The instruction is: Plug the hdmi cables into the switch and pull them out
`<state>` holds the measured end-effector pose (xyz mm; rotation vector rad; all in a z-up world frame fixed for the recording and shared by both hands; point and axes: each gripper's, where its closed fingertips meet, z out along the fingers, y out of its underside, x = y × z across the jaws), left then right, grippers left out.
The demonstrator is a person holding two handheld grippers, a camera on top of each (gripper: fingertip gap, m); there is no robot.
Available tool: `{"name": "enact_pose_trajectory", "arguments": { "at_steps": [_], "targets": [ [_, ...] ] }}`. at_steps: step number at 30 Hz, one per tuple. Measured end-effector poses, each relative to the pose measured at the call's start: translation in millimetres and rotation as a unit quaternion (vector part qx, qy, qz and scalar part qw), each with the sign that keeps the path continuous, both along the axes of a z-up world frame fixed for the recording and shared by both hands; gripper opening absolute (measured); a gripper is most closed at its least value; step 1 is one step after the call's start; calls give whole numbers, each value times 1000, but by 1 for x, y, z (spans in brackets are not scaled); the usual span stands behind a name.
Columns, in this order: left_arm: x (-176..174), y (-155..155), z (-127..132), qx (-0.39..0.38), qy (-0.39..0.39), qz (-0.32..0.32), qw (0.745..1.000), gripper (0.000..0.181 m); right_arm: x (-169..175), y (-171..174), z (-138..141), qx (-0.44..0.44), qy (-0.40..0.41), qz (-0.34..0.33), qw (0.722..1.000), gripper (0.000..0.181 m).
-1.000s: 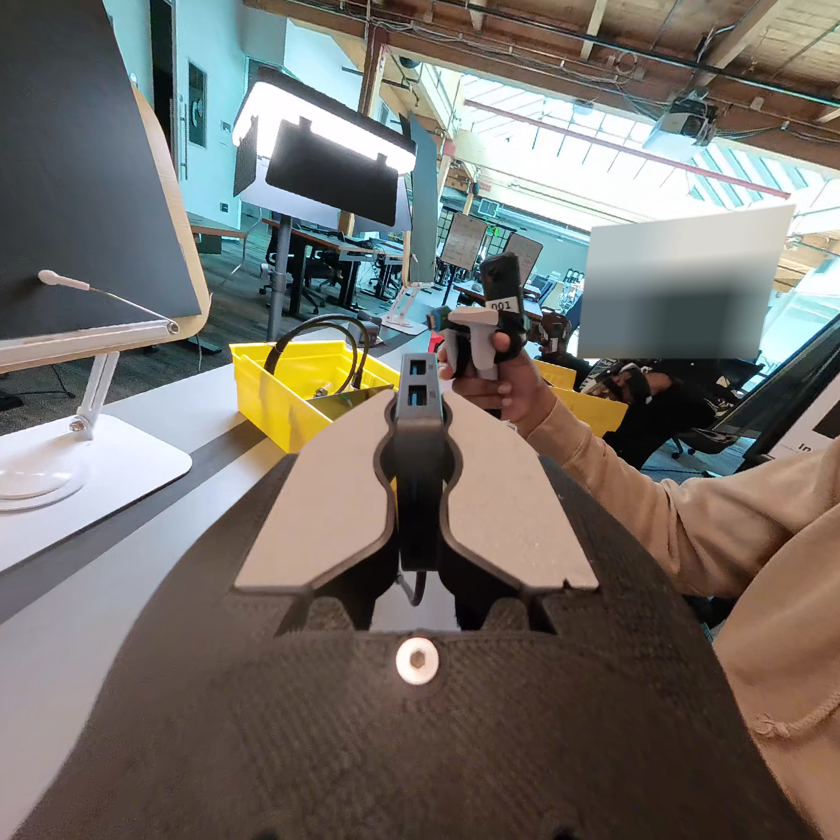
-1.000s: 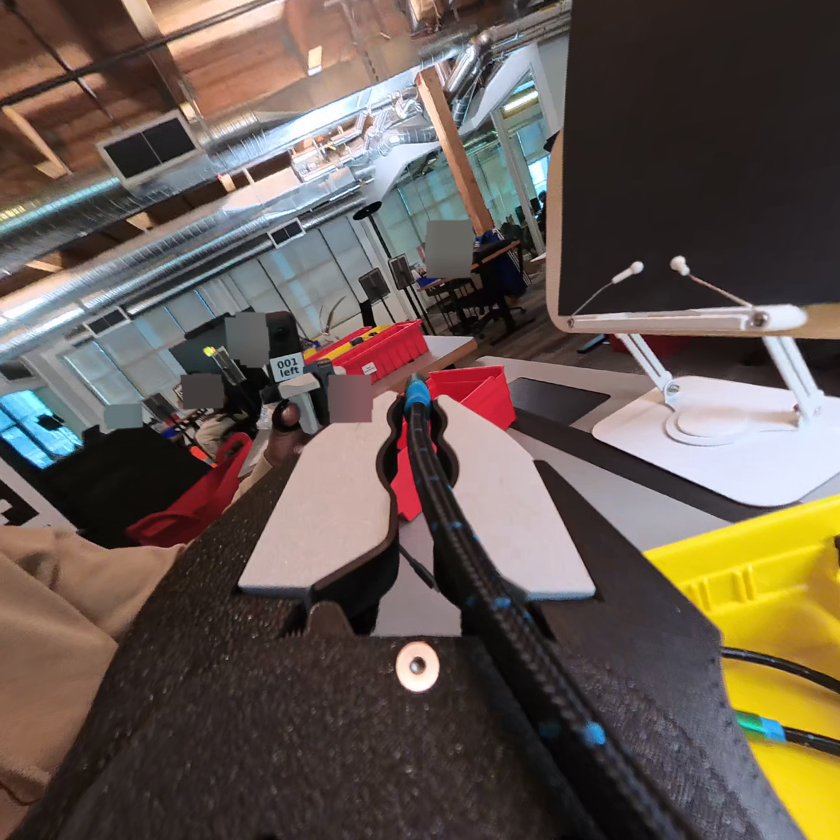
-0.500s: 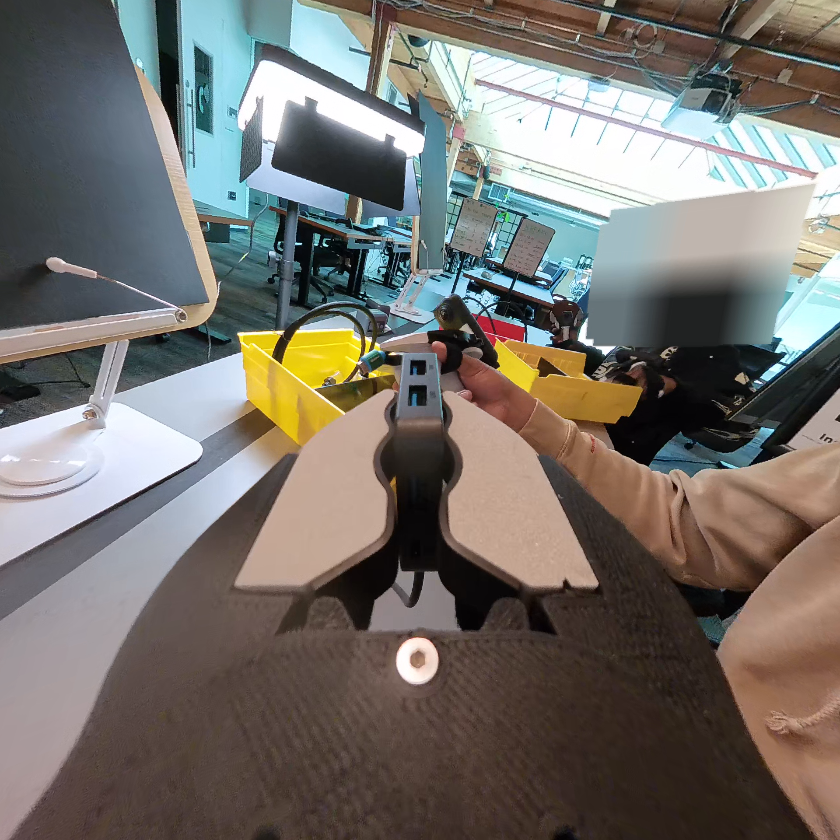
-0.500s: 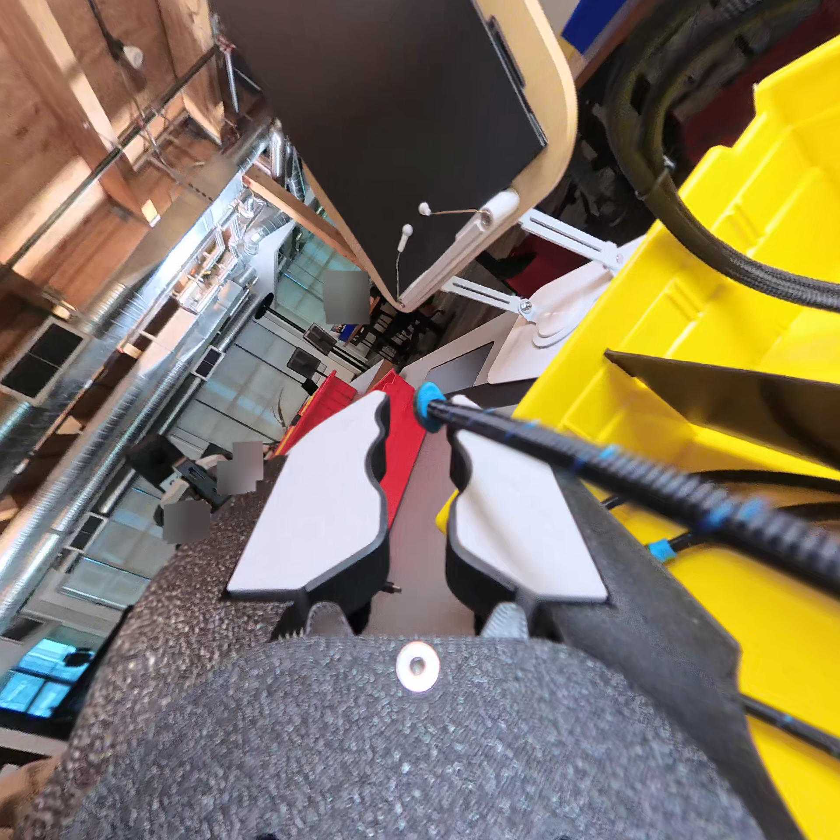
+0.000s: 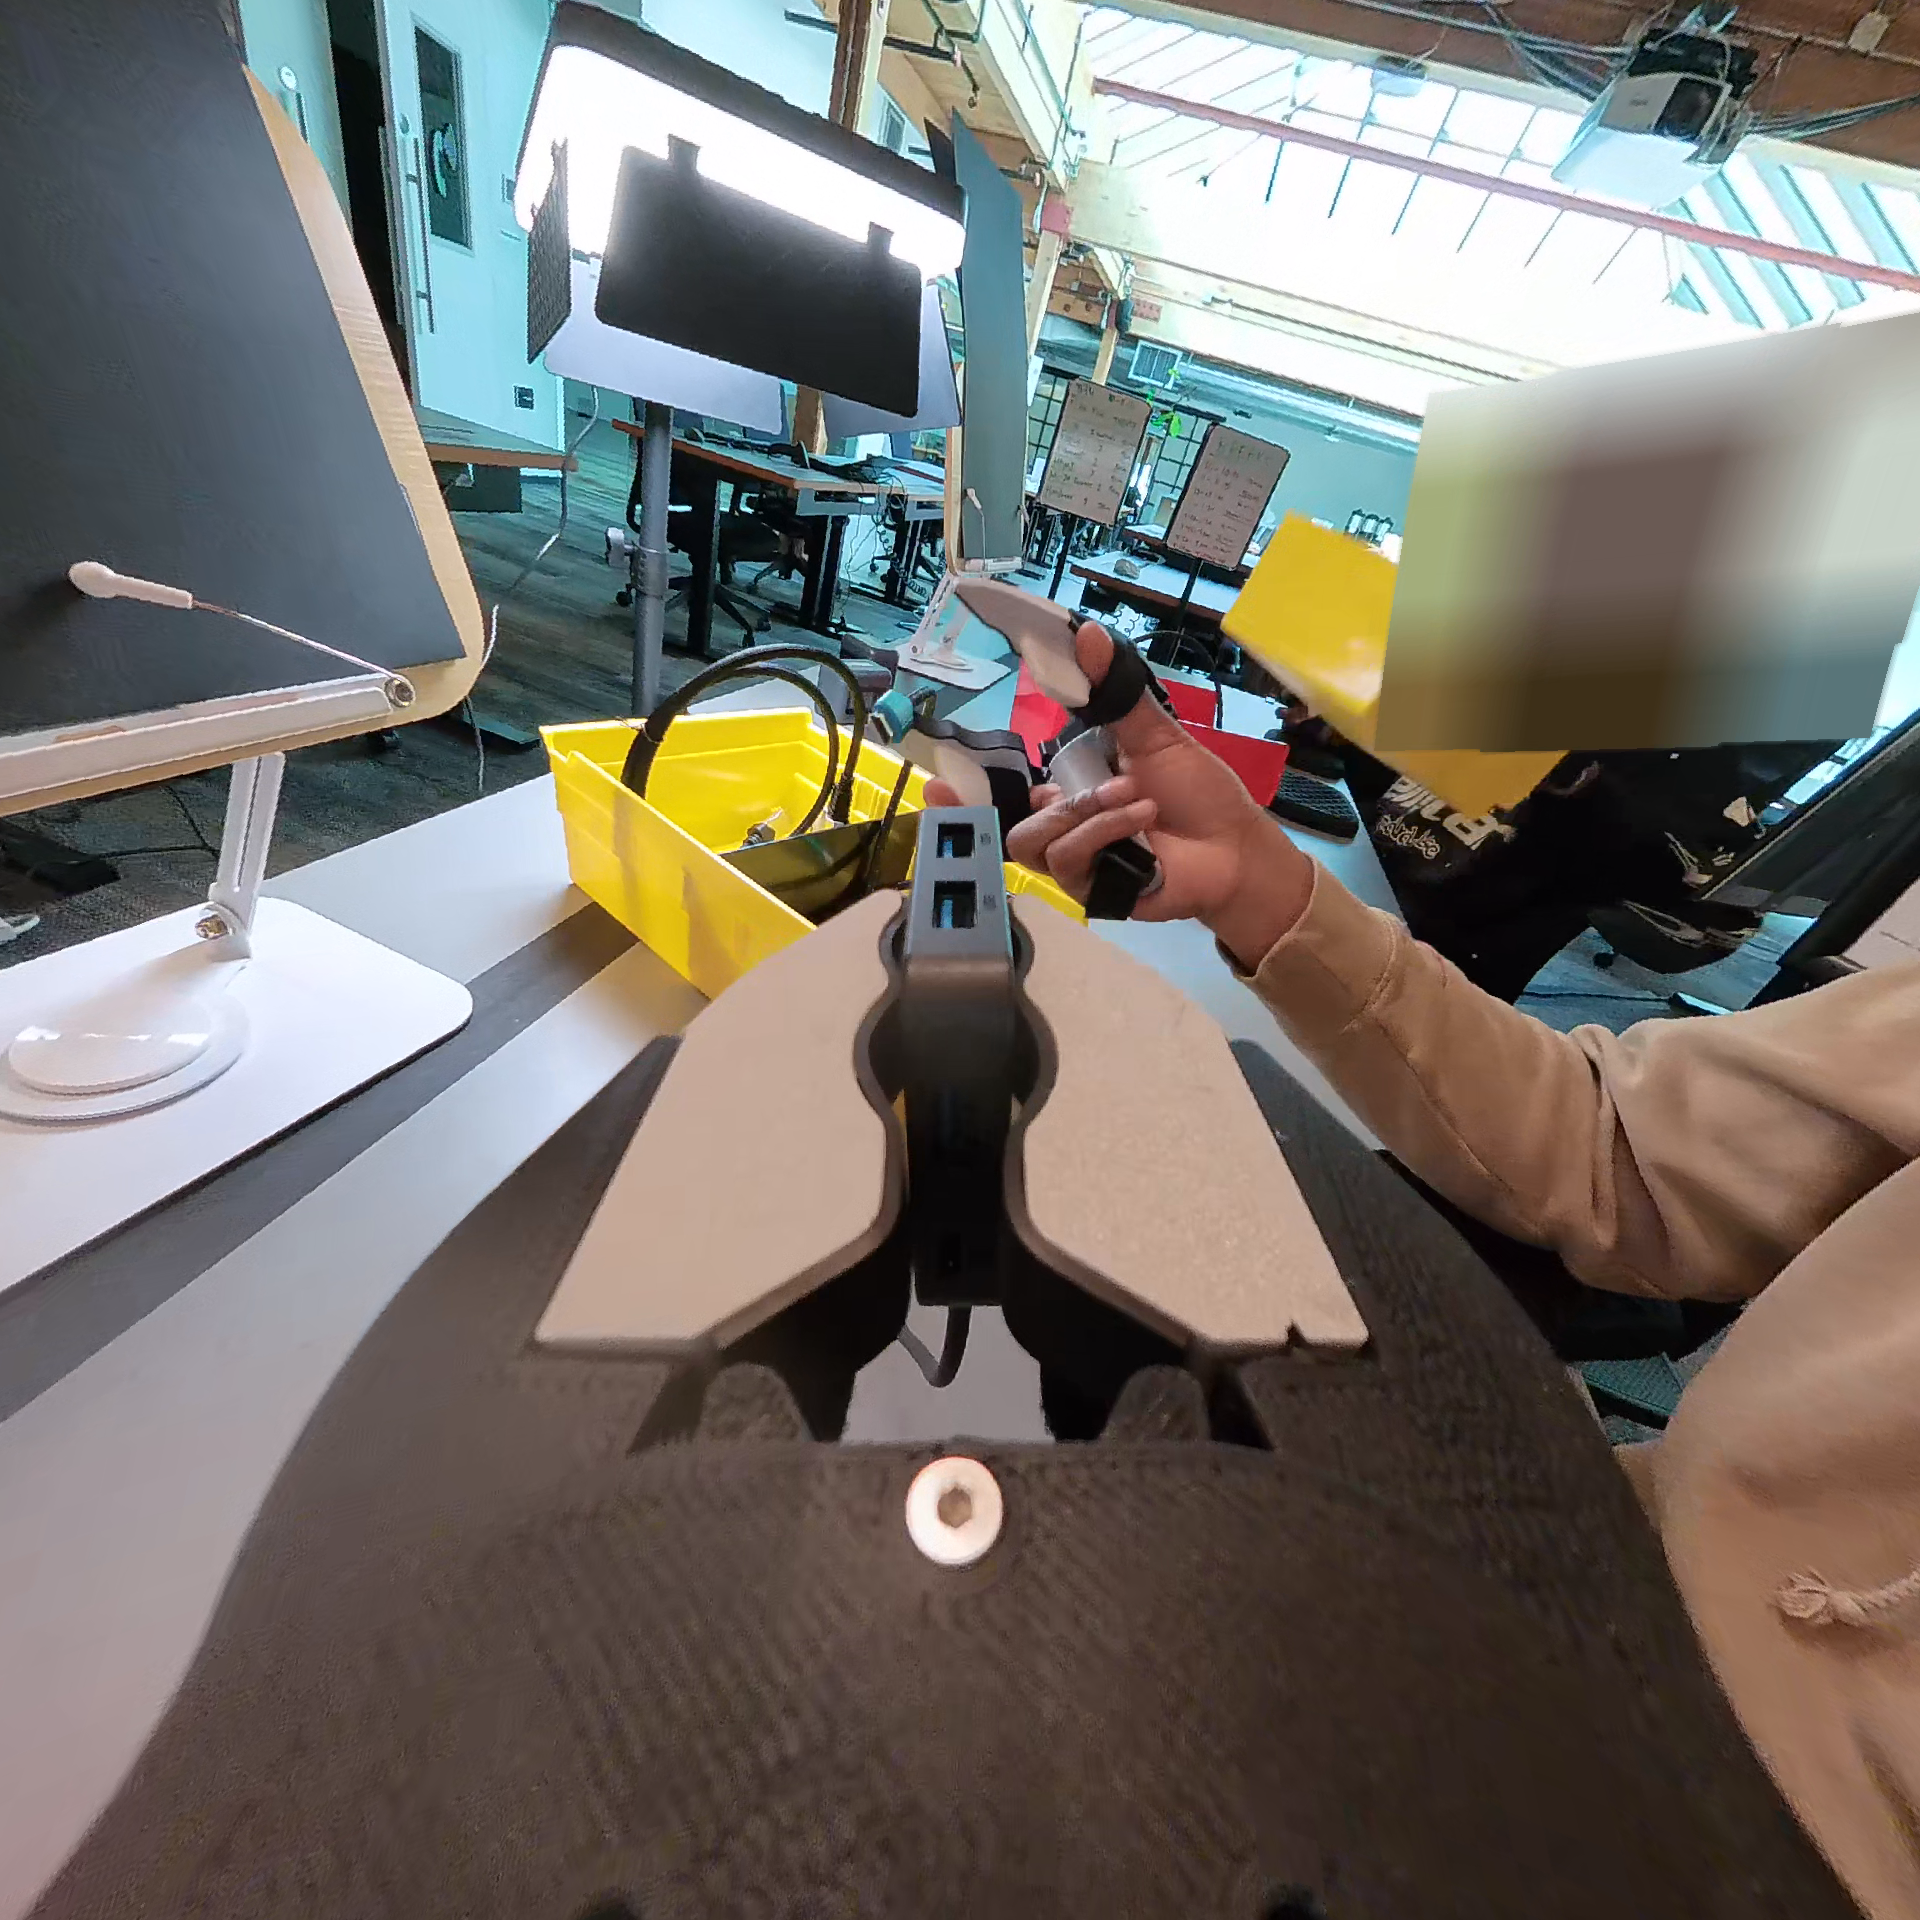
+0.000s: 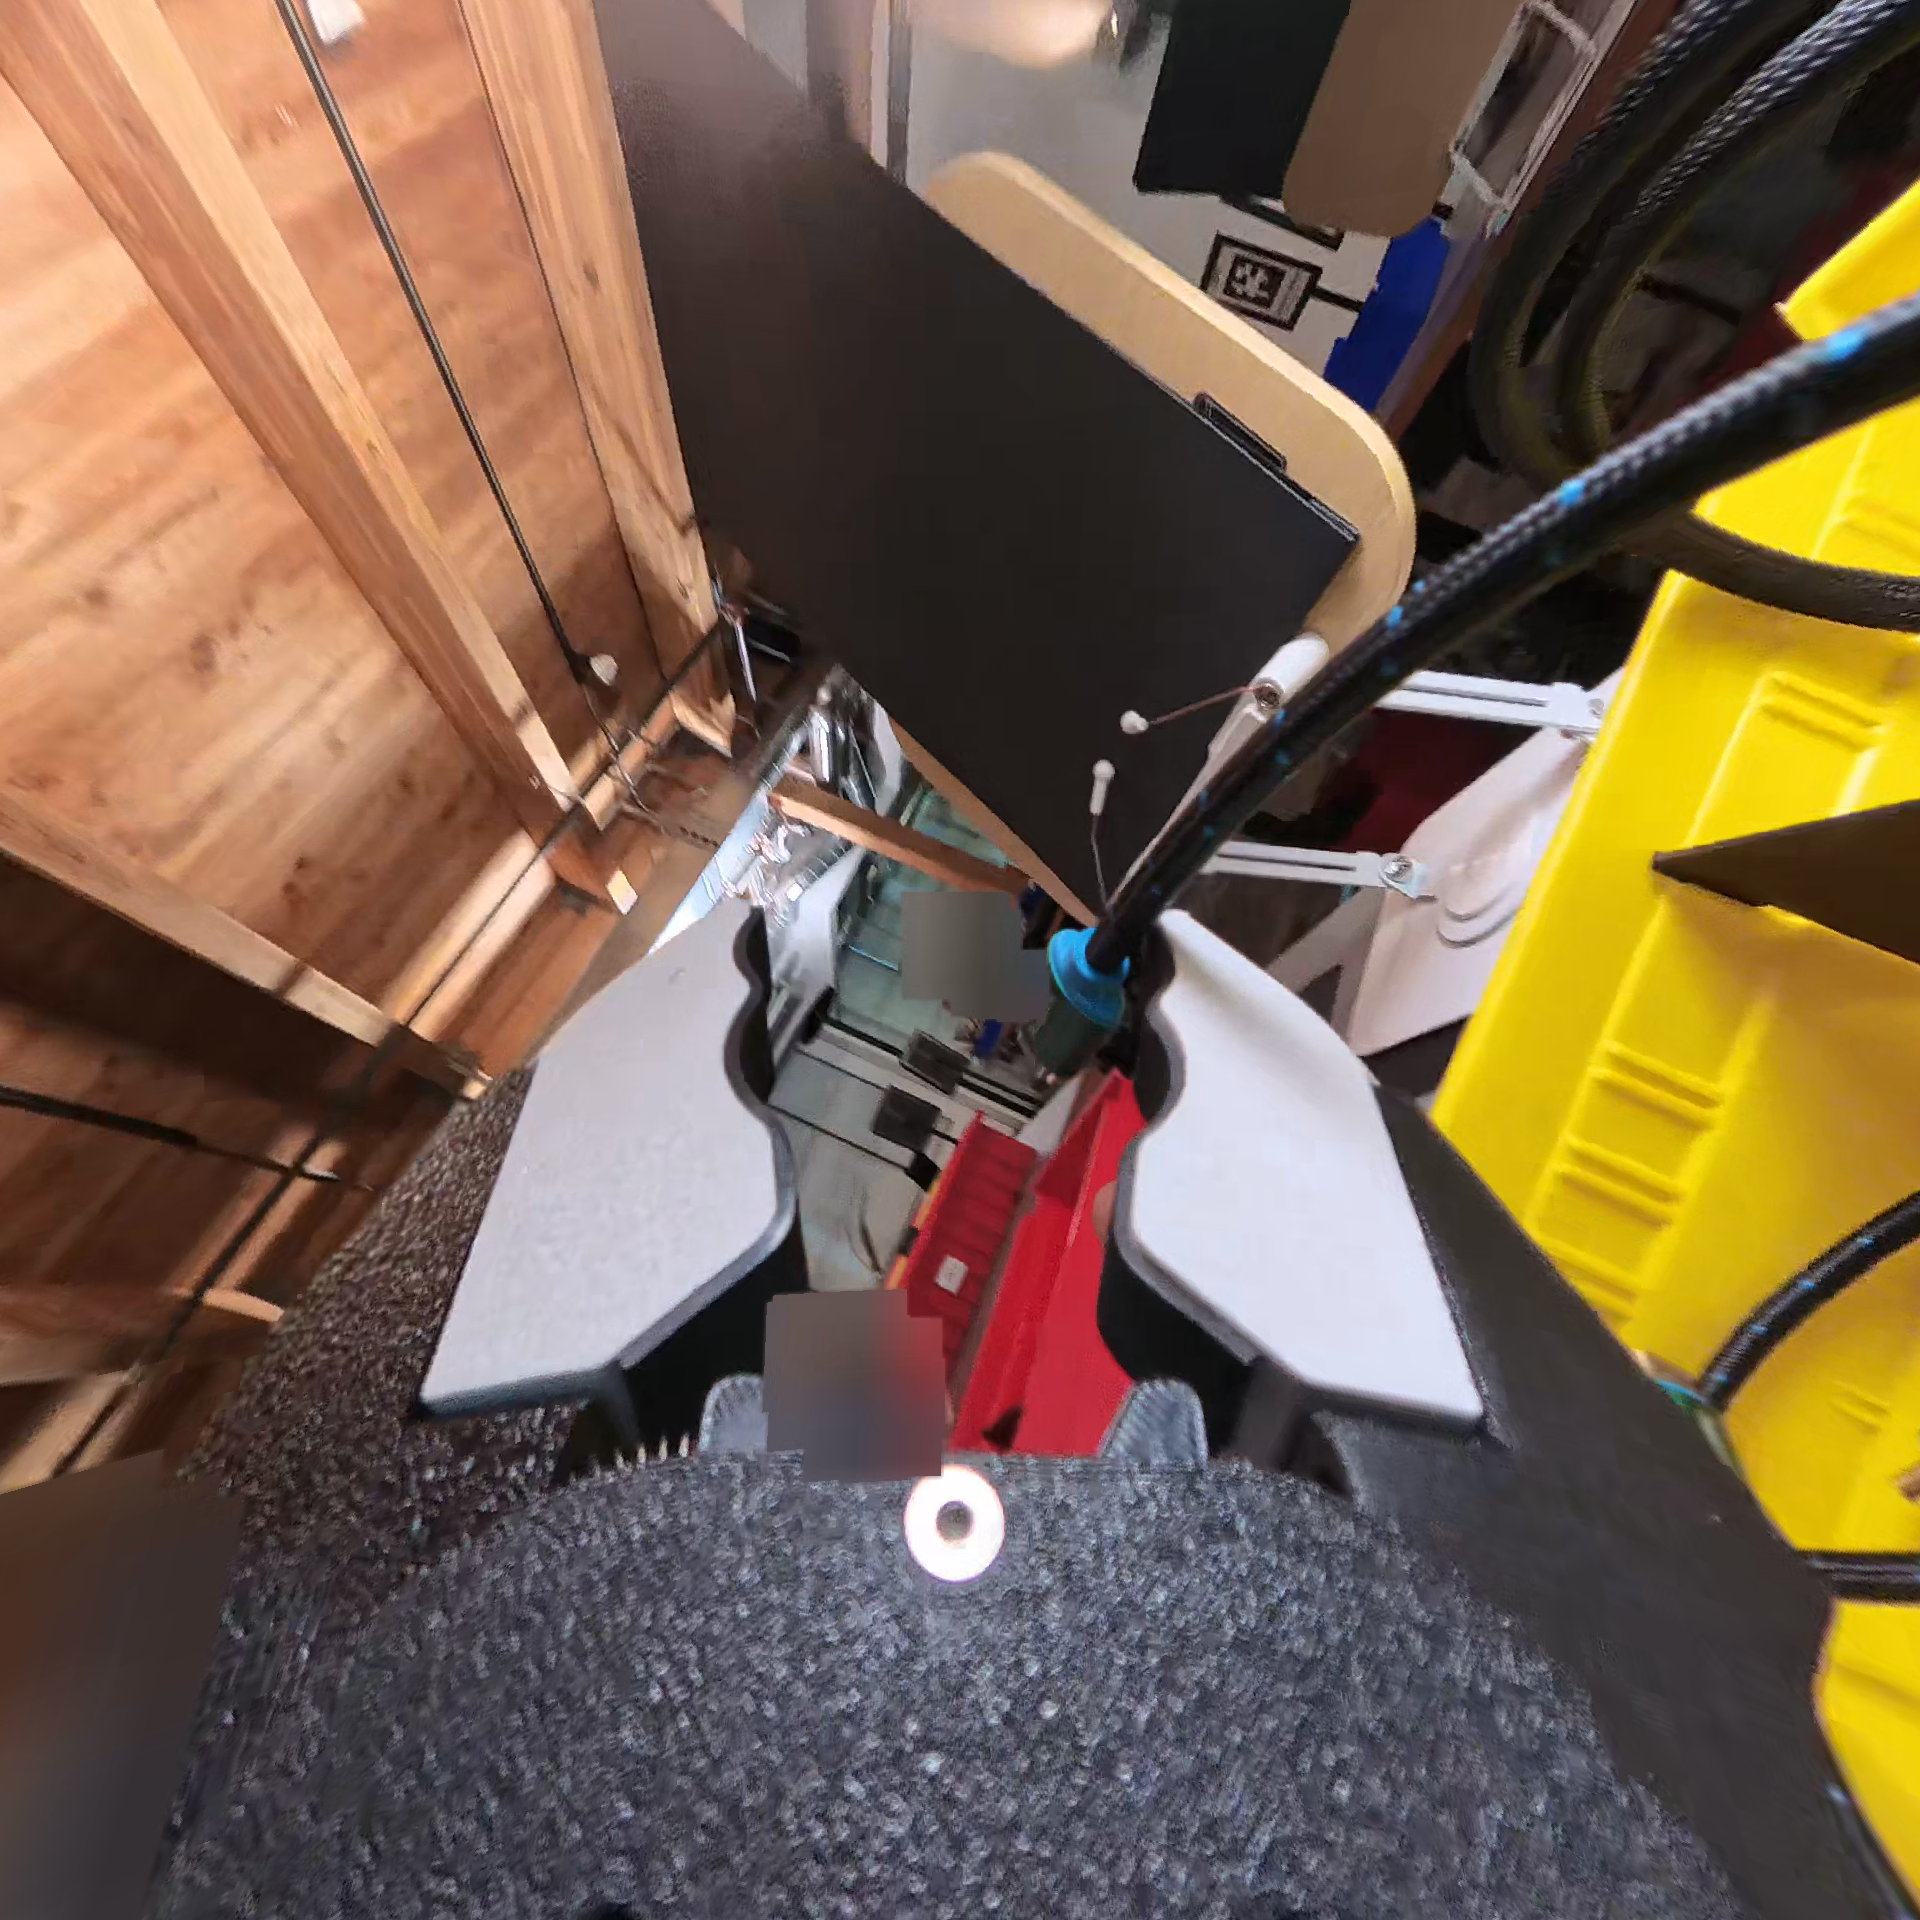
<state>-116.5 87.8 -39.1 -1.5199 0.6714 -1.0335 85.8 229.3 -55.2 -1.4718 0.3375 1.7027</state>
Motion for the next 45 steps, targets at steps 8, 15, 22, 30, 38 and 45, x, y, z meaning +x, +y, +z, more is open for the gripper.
{"name": "enact_pose_trajectory", "arguments": {
  "at_steps": [8,15,22,30,38,45],
  "targets": [
    [6,-1,-5,-1,13,-4,1000,14,-30,-14,-3,-19,32,6,999,61],
    [7,-1,-6,1,23,-3,1000,14,-74,-27,-43,-59,28,-9,998,61],
    [7,0,-8,7,46,6,999,14,-112,-49,-52,-46,-5,36,998,57],
    [0,-2,-2,21,47,15,999,14,-105,-46,-43,71,-210,90,971,13],
    [0,-3,0,23,47,14,999,14,-29,-24,-18,174,-415,11,893,9],
    [5,-5,-1,23,51,7,998,14,83,-18,-103,40,-788,47,612,23]
  ]
}}
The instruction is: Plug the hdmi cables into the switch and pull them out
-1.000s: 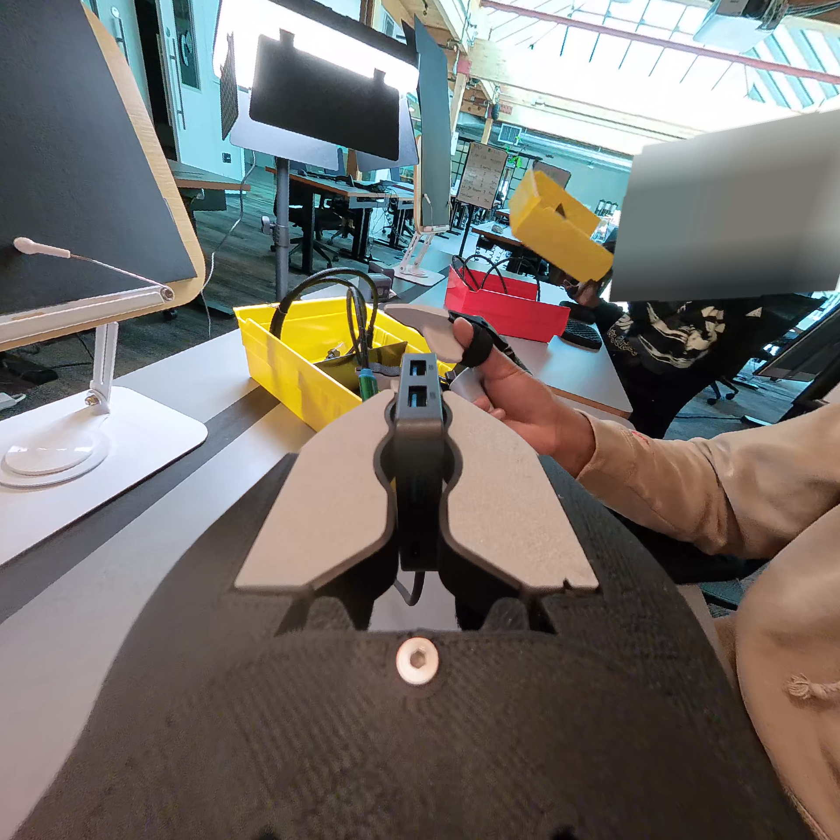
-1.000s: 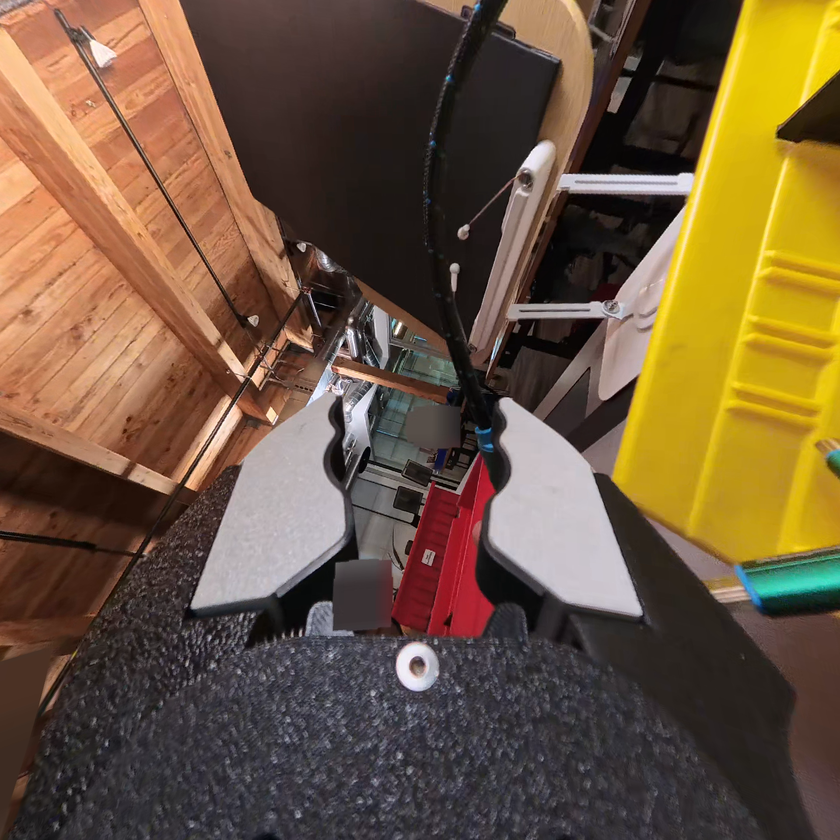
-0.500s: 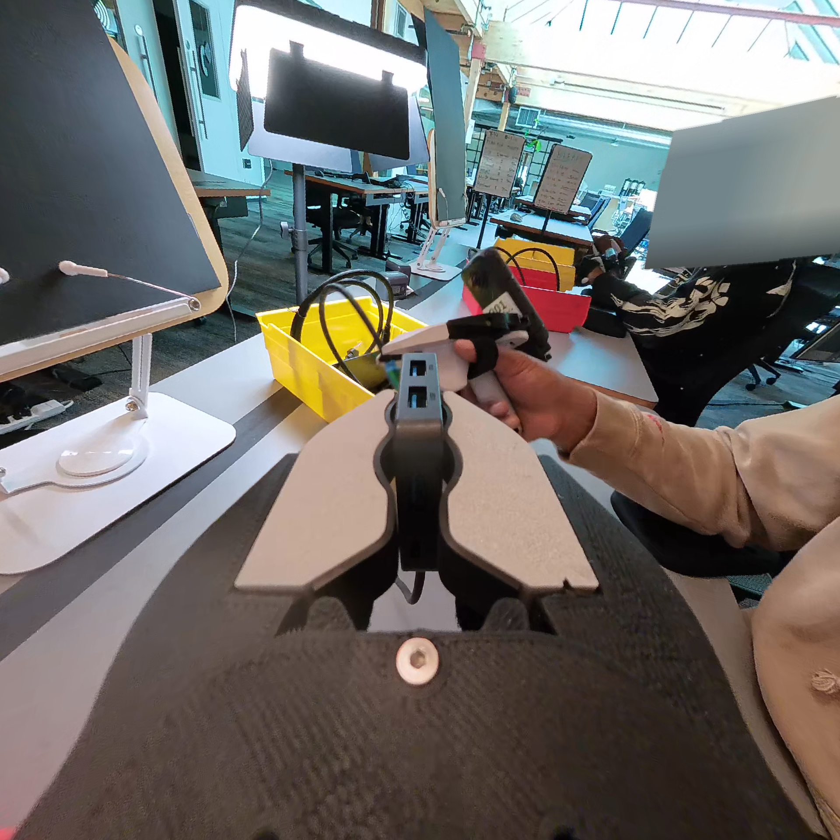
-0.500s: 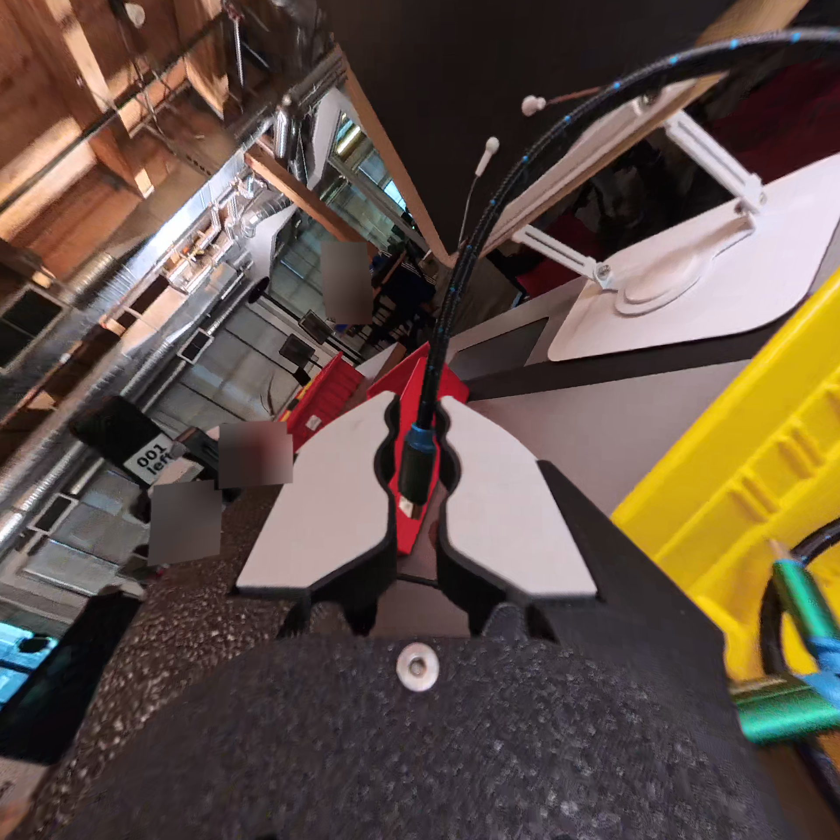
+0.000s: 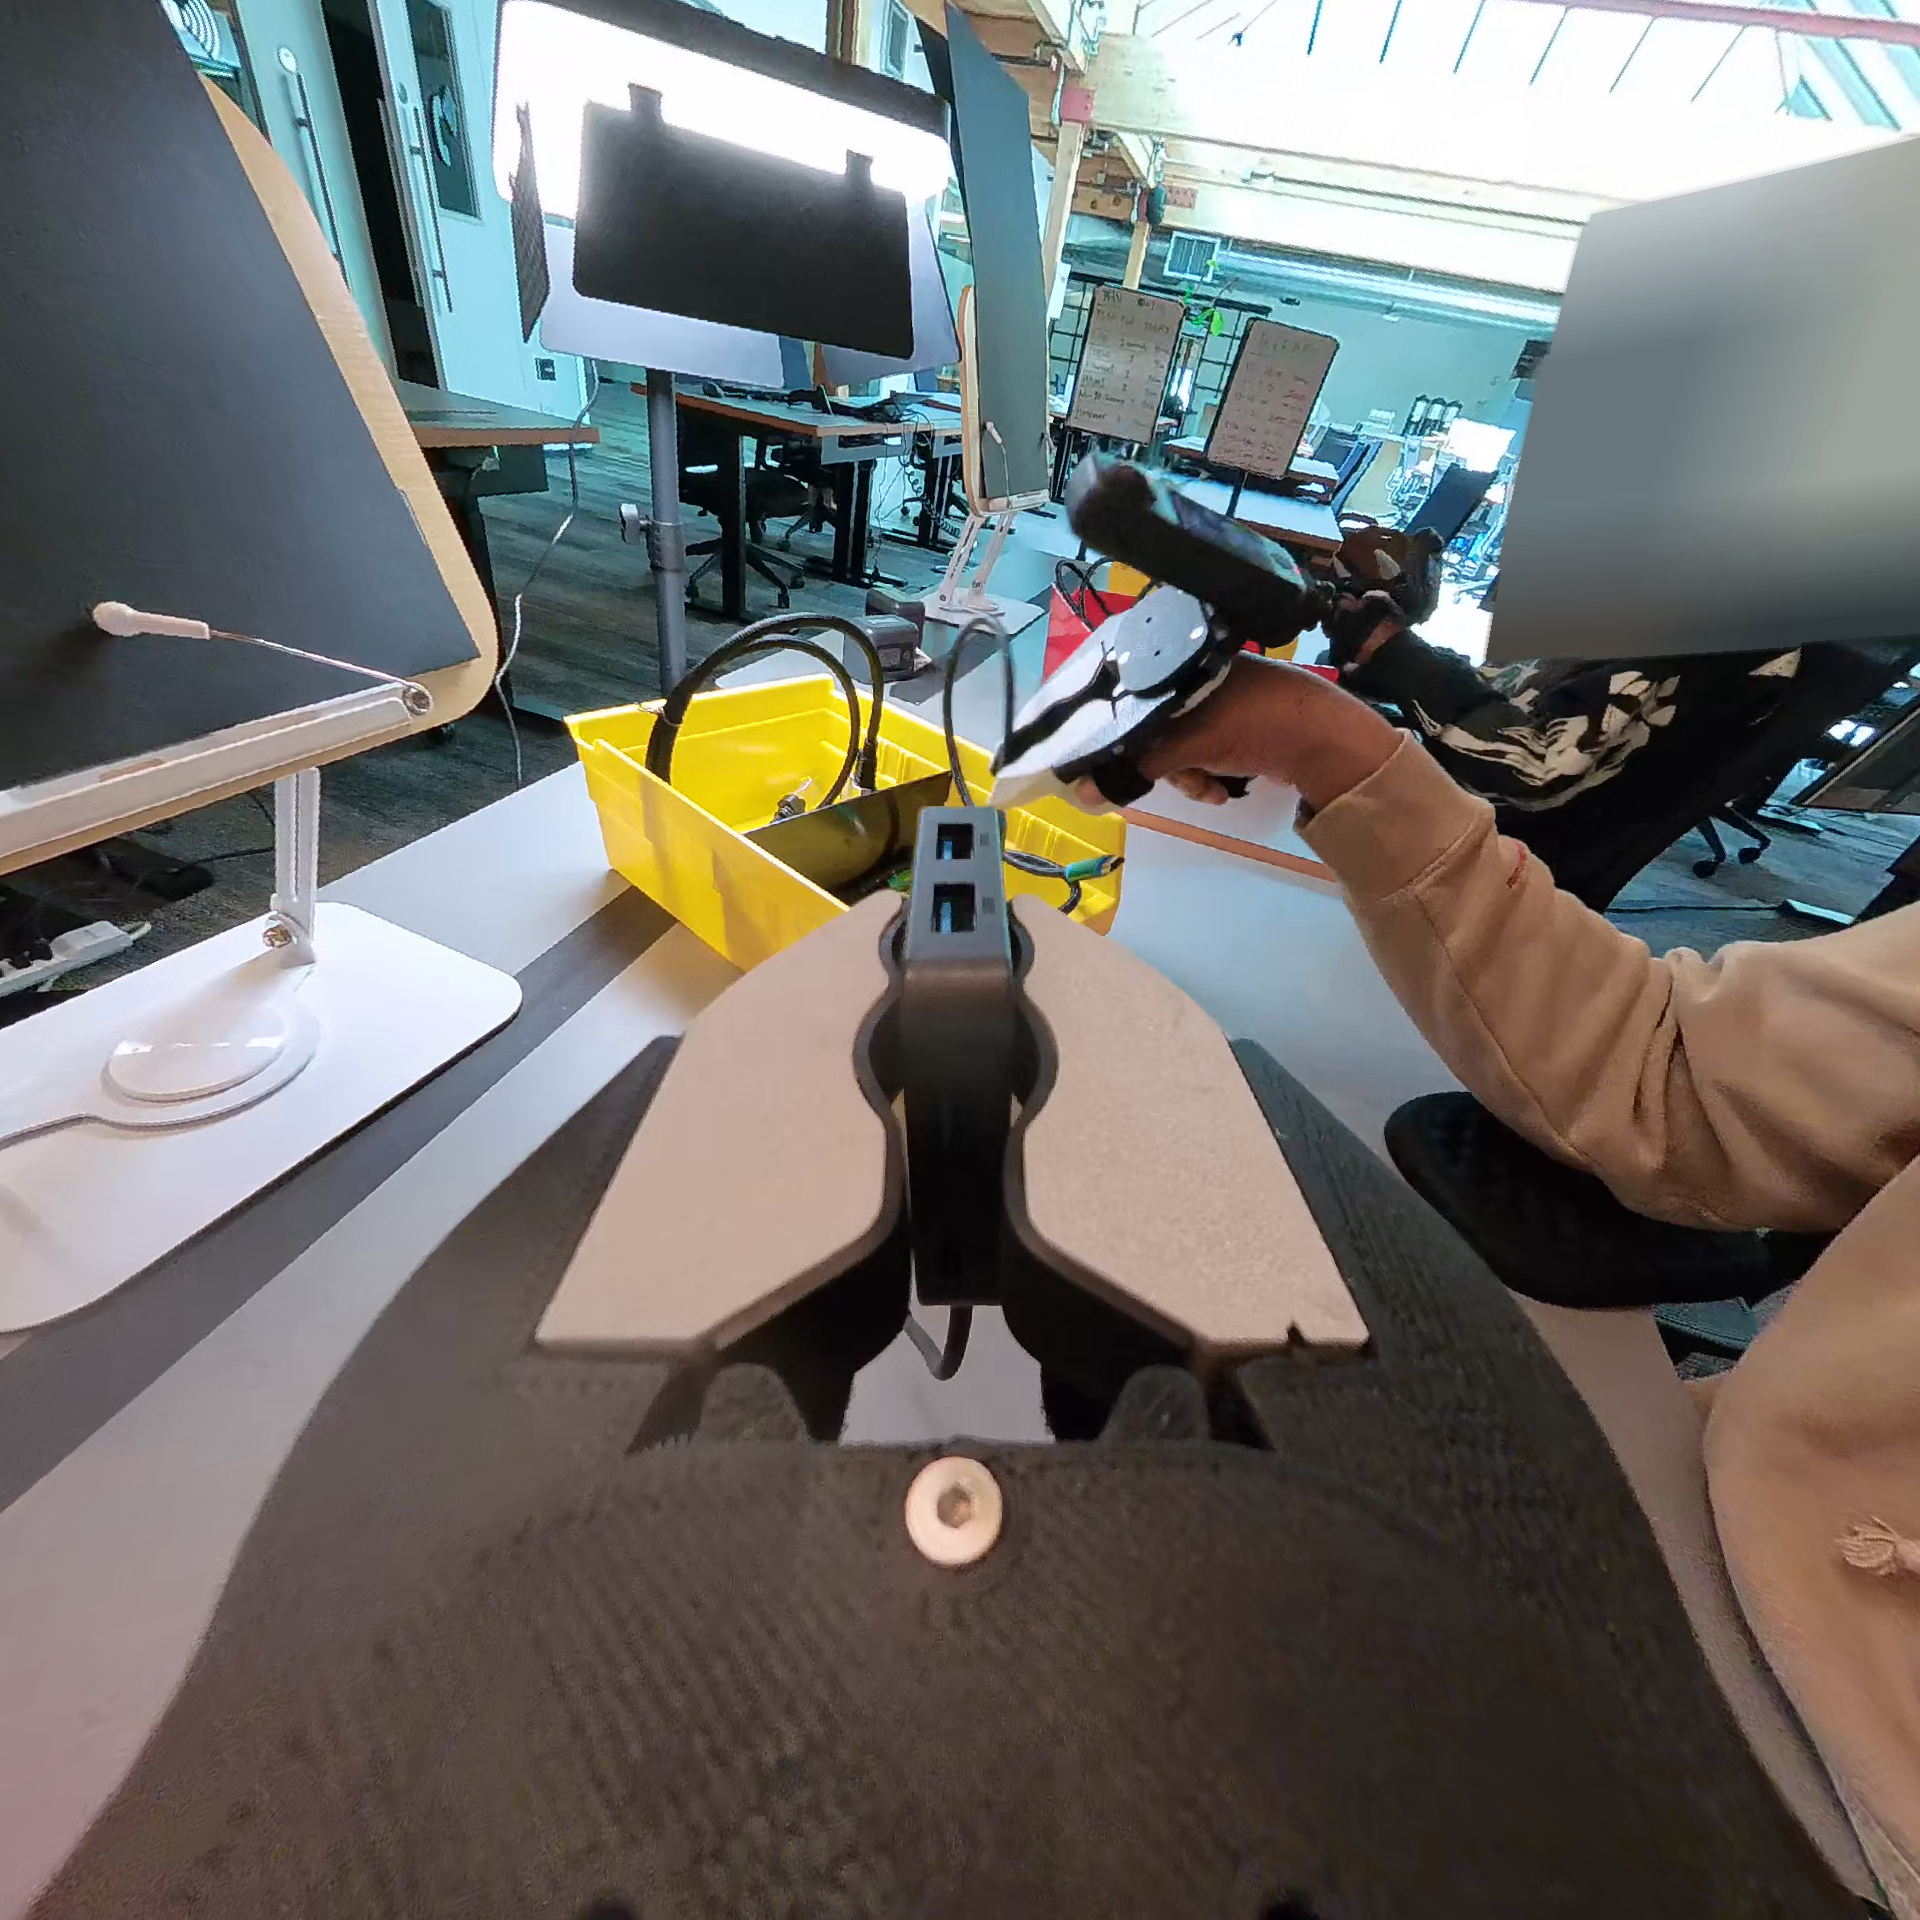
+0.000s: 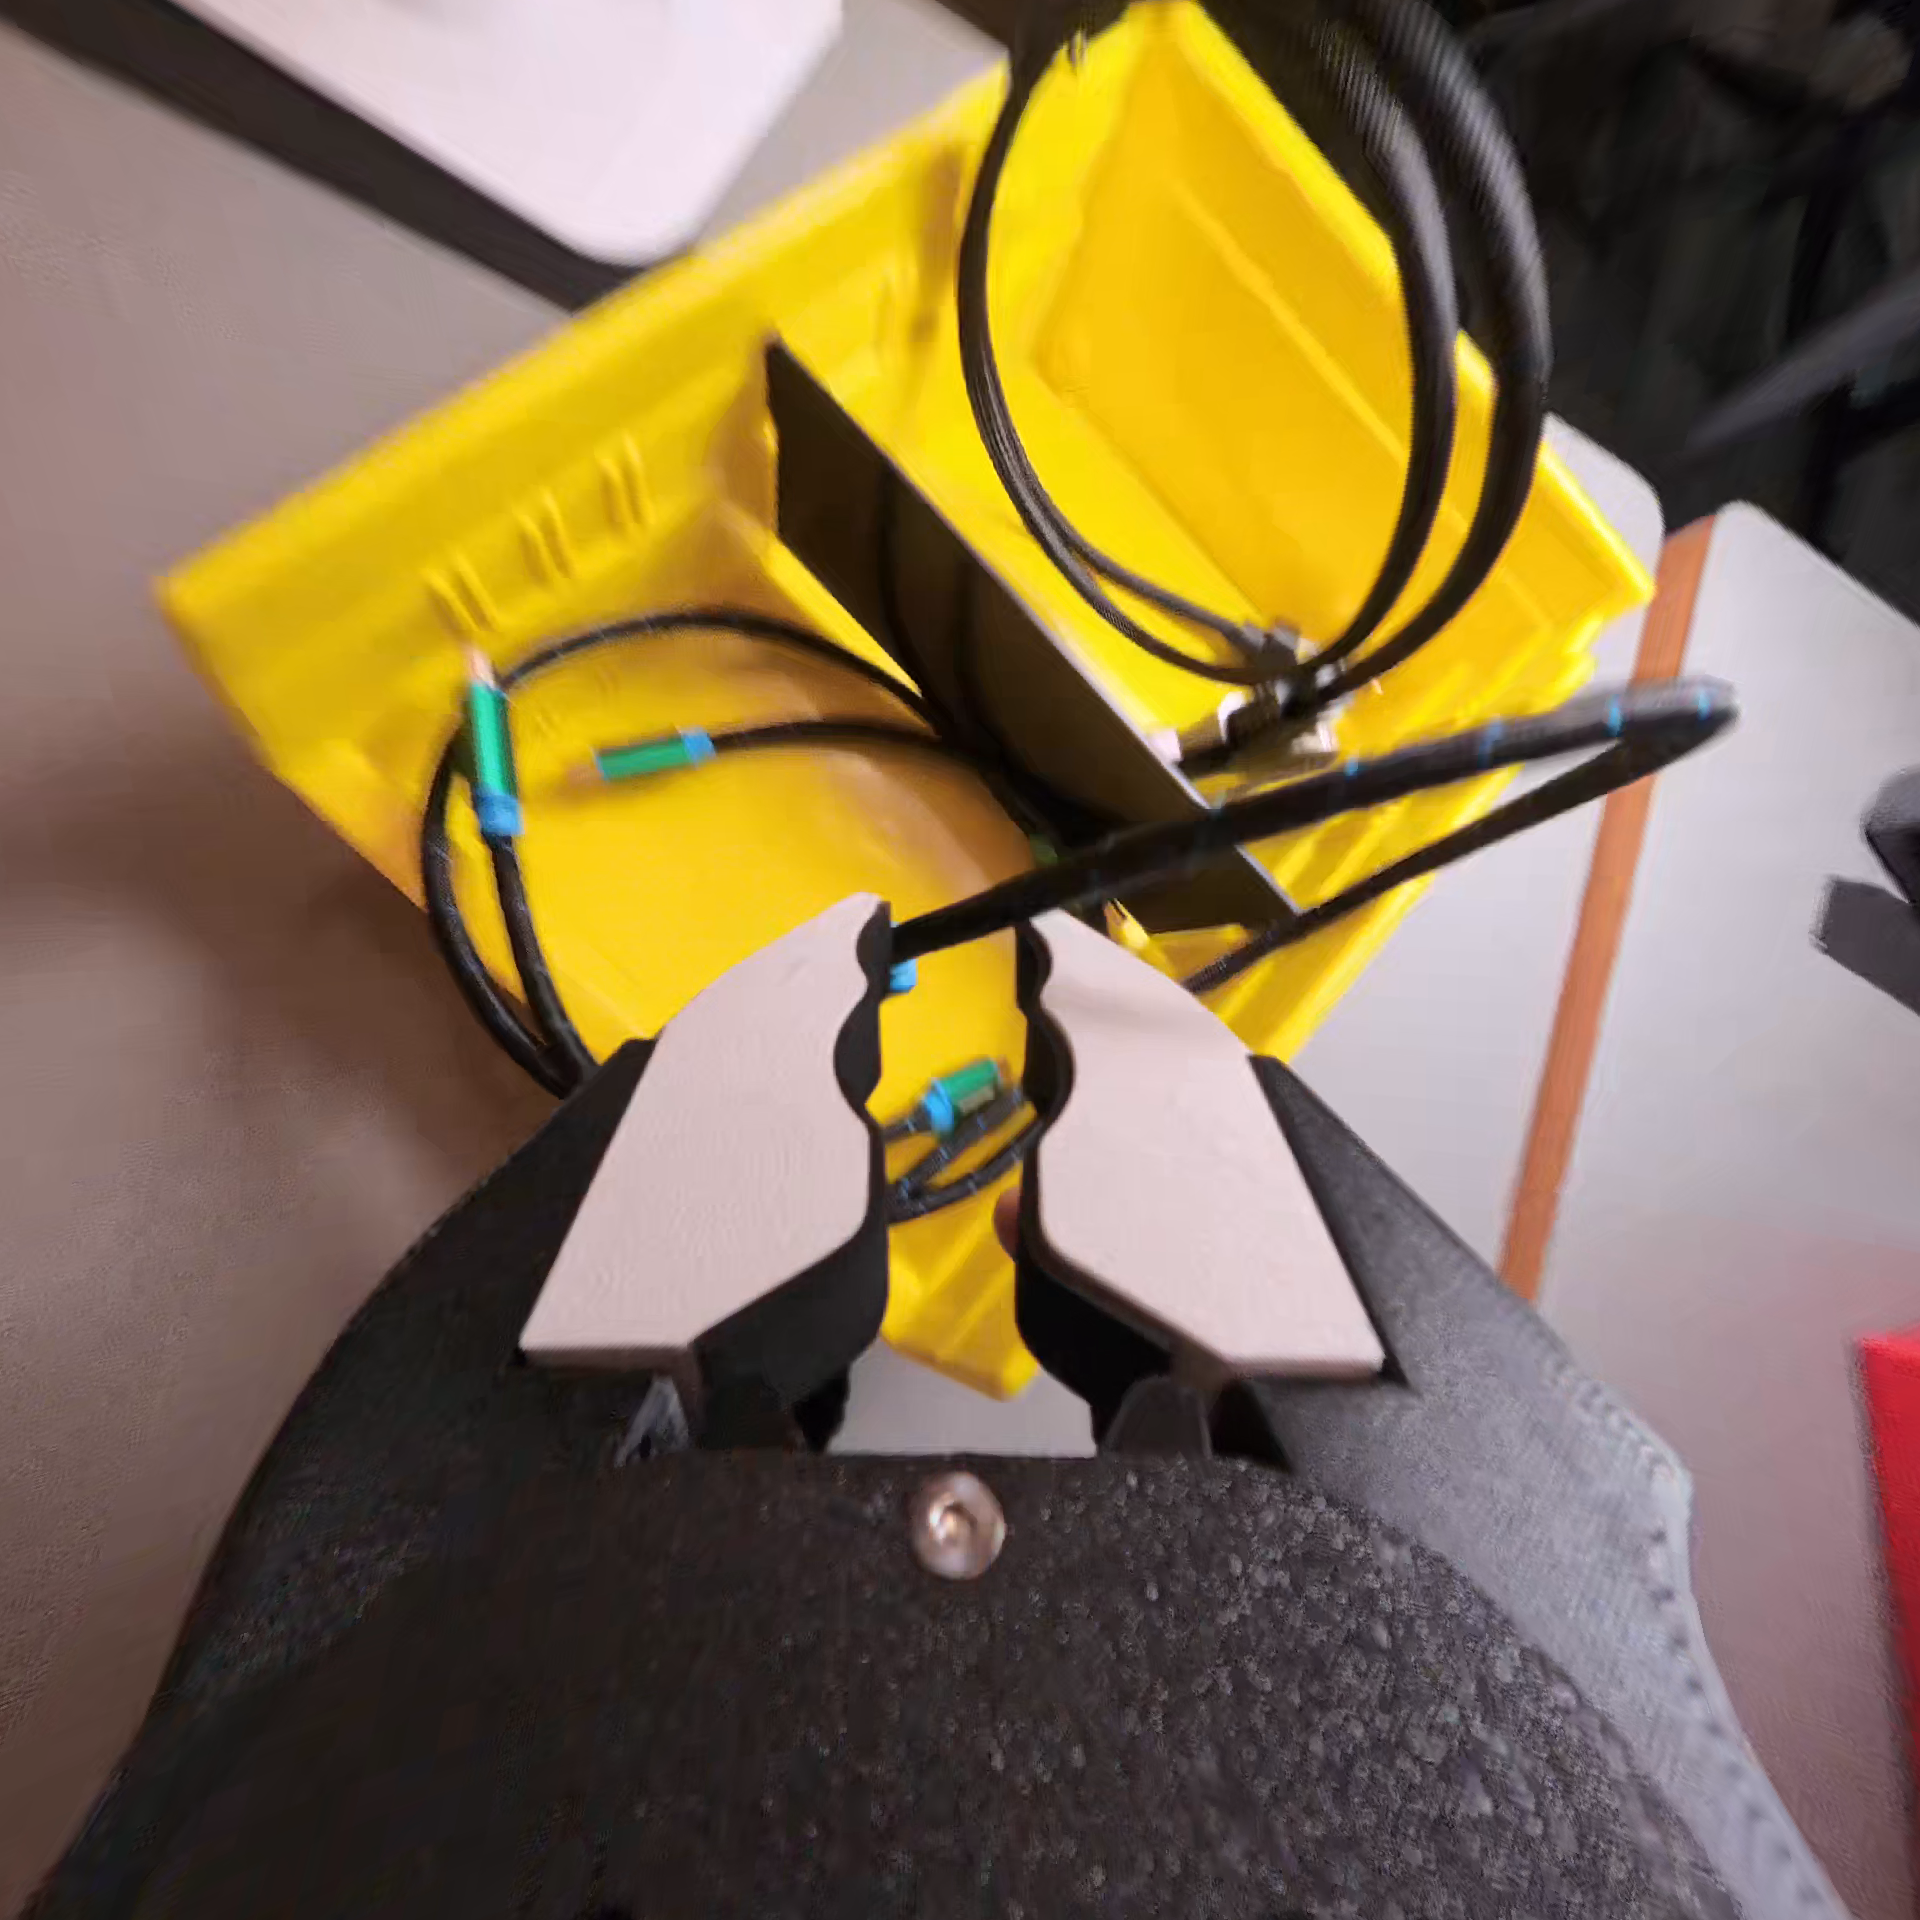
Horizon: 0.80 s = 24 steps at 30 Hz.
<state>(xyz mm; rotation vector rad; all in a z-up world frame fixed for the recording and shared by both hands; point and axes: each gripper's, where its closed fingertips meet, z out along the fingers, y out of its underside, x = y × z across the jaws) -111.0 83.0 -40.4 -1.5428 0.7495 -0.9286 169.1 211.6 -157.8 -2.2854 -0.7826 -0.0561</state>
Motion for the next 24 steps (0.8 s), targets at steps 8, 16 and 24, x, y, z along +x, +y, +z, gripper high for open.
{"name": "enact_pose_trajectory", "arguments": {
  "at_steps": [8,16,24],
  "targets": [
    [6,0,-5,-6,6,-7,1000,14,-21,-13,50,90,25,65,993,26],
    [12,-1,-8,-7,12,-13,1000,14,-50,-14,94,204,99,105,968,18],
    [34,-16,-9,2,14,-70,997,14,-177,-116,107,142,249,411,866,34]
  ]
}}
